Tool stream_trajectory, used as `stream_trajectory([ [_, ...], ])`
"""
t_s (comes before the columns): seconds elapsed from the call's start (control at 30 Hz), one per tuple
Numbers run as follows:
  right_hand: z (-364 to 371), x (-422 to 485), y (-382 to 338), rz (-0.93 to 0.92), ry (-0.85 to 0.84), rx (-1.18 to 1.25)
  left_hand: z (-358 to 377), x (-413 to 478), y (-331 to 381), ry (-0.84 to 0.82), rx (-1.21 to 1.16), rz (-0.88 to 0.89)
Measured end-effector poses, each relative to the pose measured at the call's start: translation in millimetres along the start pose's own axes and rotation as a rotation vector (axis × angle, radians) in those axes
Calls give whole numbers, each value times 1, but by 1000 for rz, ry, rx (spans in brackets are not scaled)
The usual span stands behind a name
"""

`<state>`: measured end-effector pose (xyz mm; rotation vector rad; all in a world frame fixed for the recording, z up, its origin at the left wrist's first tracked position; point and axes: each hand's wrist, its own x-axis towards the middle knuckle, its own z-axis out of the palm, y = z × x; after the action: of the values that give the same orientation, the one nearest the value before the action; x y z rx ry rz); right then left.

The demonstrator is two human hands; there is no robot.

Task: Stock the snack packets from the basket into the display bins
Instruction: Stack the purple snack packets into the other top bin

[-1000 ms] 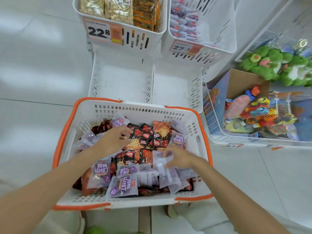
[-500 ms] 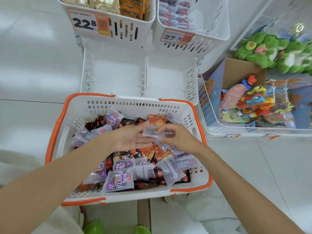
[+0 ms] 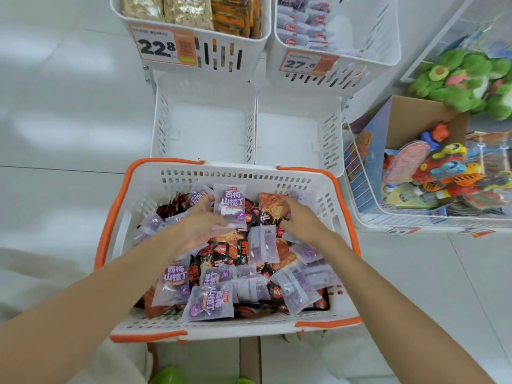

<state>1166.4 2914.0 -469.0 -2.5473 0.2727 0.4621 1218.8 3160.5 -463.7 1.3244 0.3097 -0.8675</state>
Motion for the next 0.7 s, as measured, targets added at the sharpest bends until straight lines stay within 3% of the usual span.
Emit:
stream_trajectory([
  [0.17,24,-2,-11,59,-231,14,-8,-4,3,23,-6,30],
  [0.23,49,-6,-7,51,-303,-121,-7,-7,2,17,15,39],
  [0.33,63,-13,-1,20,-203,-241,-9,-7,0,26,20,42],
  [0.4,54,-15,-2,23,-112,-48,-12,-7,-1,42,22,38],
  [0.5,24,-15,-23,-6,167,330,-10,-11,-1,-18,-14,14],
  [0.63,-2,-18,-65,-471,497,-30,8,-18,14,-274,-148,-149],
  [0.7,-5,-21,-75,-586,423,-119,15,-19,23,-278,-268,-156],
])
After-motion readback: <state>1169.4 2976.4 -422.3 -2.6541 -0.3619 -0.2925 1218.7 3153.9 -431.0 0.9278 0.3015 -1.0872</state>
